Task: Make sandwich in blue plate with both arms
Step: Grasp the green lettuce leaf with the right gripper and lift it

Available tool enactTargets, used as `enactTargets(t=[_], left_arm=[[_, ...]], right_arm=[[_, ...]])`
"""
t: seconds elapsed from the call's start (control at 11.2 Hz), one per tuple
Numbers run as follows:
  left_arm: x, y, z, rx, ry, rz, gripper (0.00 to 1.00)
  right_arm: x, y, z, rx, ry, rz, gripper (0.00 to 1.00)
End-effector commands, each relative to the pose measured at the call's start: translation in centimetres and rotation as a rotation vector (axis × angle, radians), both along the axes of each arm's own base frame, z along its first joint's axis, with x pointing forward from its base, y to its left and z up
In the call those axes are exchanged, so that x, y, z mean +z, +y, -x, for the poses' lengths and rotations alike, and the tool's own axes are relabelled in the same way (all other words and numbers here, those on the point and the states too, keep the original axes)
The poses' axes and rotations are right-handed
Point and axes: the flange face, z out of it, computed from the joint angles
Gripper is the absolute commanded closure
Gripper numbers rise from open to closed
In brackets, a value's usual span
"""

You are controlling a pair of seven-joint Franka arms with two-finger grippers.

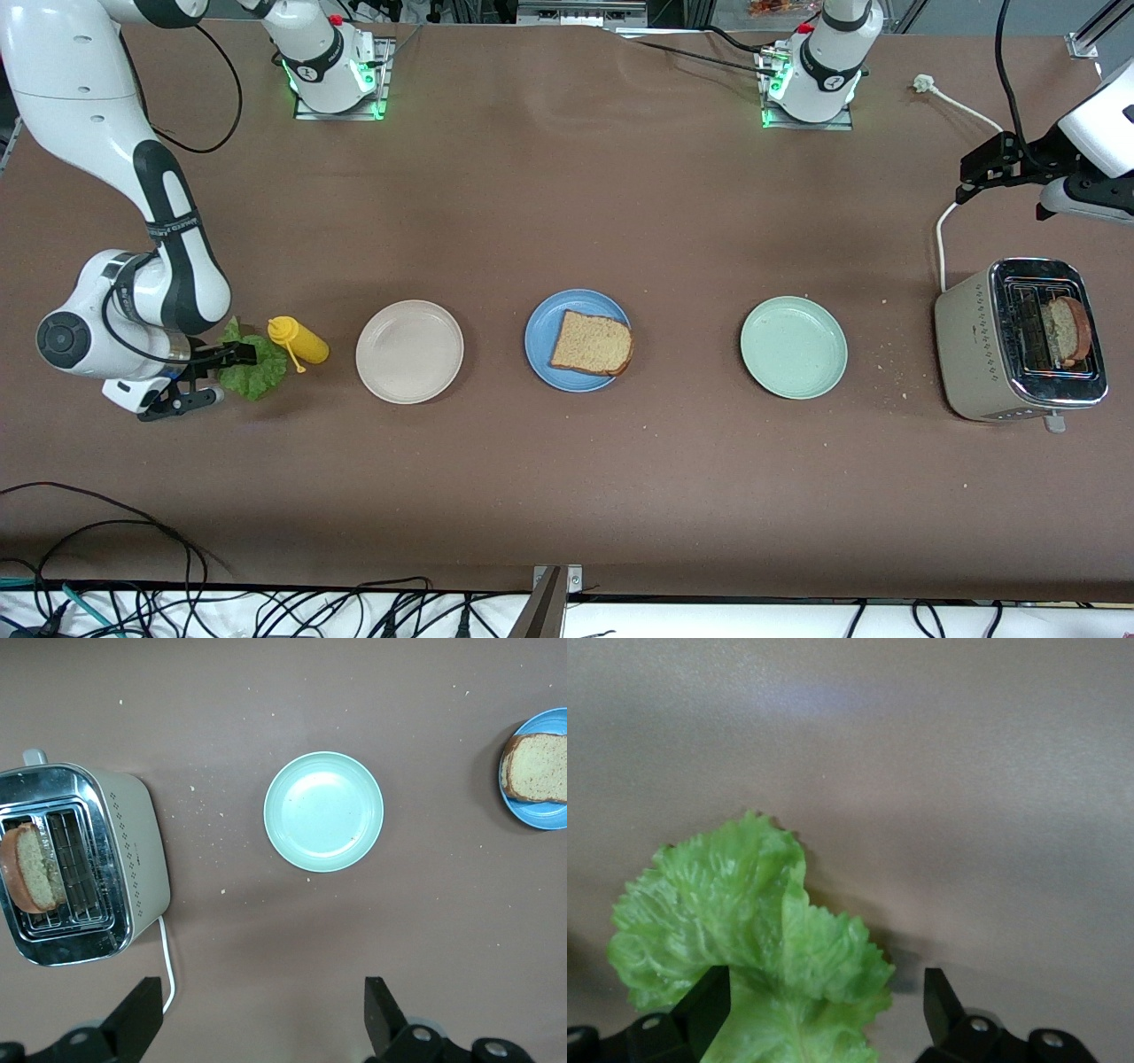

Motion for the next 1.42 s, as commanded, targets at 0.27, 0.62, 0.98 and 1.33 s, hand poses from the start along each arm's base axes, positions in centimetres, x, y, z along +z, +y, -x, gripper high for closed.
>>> enactTargets(t=[0.27,0.62,0.98,1.33], left_arm=[[-0.1,-0.2,0.1,-0.006,0.006,-0.024,0.0],[-0.1,-0.1,0.0,-0.002,0.007,-0.02,0.0],[-0.1,-0.3,0.0,-0.003,0.009,-0.02,0.0],[-0.1,-0.4,0.1,-0.005,0.009,-0.02,0.0]], right_arm=[[1.6,0.2,-0.4,0.119,-0.011,-0.043,1.0],[7.3,2.0,-0.4,0.139,0.0,-0.072,1.0],[12.6,2.6,0.3,0.148,0.018,-0.083,1.0],[21.4,3.8,1.9,0.167,0.047,-0.101,1.0]])
